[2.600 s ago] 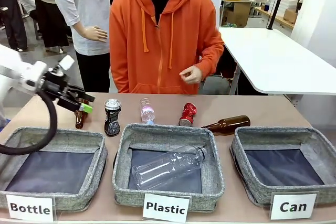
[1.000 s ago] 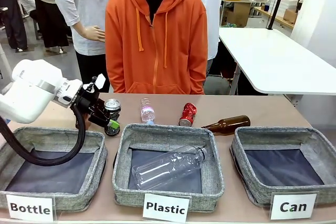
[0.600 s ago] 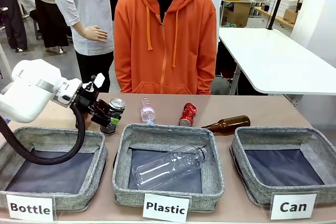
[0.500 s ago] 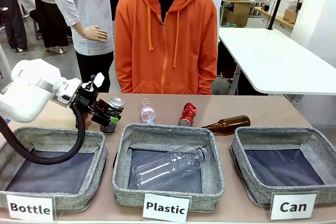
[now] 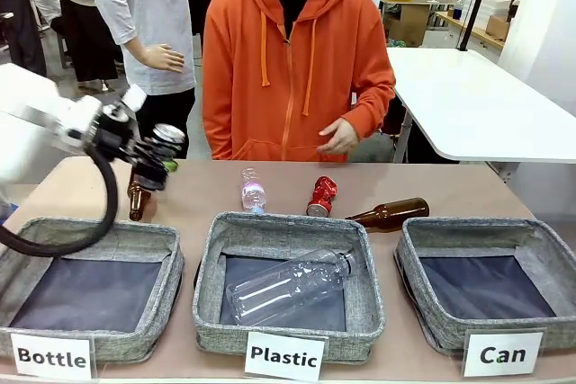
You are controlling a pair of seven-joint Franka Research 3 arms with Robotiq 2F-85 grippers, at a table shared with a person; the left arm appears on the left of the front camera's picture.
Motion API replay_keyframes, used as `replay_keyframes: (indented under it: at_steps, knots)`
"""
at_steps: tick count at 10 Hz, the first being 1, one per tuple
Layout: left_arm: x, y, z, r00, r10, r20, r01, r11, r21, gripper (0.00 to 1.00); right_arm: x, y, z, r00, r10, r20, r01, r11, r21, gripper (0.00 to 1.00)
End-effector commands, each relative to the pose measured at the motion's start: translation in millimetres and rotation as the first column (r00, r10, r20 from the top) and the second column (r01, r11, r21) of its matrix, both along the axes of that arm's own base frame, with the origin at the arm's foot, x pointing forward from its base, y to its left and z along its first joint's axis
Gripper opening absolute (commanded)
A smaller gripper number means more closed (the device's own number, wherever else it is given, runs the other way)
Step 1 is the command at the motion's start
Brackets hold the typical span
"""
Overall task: Sort the can waste into the basket.
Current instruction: Pick up the can waste from the table and place it in the right Fabric basket.
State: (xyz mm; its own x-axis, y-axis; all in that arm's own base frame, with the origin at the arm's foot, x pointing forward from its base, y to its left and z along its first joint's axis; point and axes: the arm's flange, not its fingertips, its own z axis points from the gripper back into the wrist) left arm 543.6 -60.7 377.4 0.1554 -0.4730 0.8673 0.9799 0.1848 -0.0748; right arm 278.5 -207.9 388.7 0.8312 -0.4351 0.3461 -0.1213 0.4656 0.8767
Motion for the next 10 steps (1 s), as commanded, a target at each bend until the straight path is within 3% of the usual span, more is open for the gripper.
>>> replay_keyframes:
  at_steps: [1, 3, 6, 7, 10]
  knots:
    - [-57.0, 36.9, 58.3, 1.000, -0.004, 0.019, 0.005, 1.000, -0.030, 0.00, 3.5, -1.4, 0.5, 0.999, -0.005, 0.040, 0.005, 1.000, 0.004, 1.00]
    - [-114.6, 72.8, 88.7, 0.997, -0.083, 0.011, 0.082, 0.996, 0.029, 0.00, 3.5, -1.4, 0.5, 0.999, -0.005, 0.040, 0.005, 1.000, 0.004, 1.00]
    - [-171.4, 84.2, 70.8, 0.984, -0.169, 0.050, 0.167, 0.985, 0.040, 0.00, 3.5, -1.4, 0.5, 0.999, -0.005, 0.040, 0.005, 1.000, 0.004, 1.00]
    - [-145.1, 87.3, 94.5, 0.995, -0.102, 0.022, 0.101, 0.995, 0.027, 0.00, 3.5, -1.4, 0.5, 0.999, -0.005, 0.040, 0.005, 1.000, 0.004, 1.00]
    - [-145.1, 87.3, 94.5, 0.995, -0.102, 0.022, 0.101, 0.995, 0.027, 0.00, 3.5, -1.4, 0.5, 0.999, -0.005, 0.040, 0.005, 1.000, 0.004, 1.00]
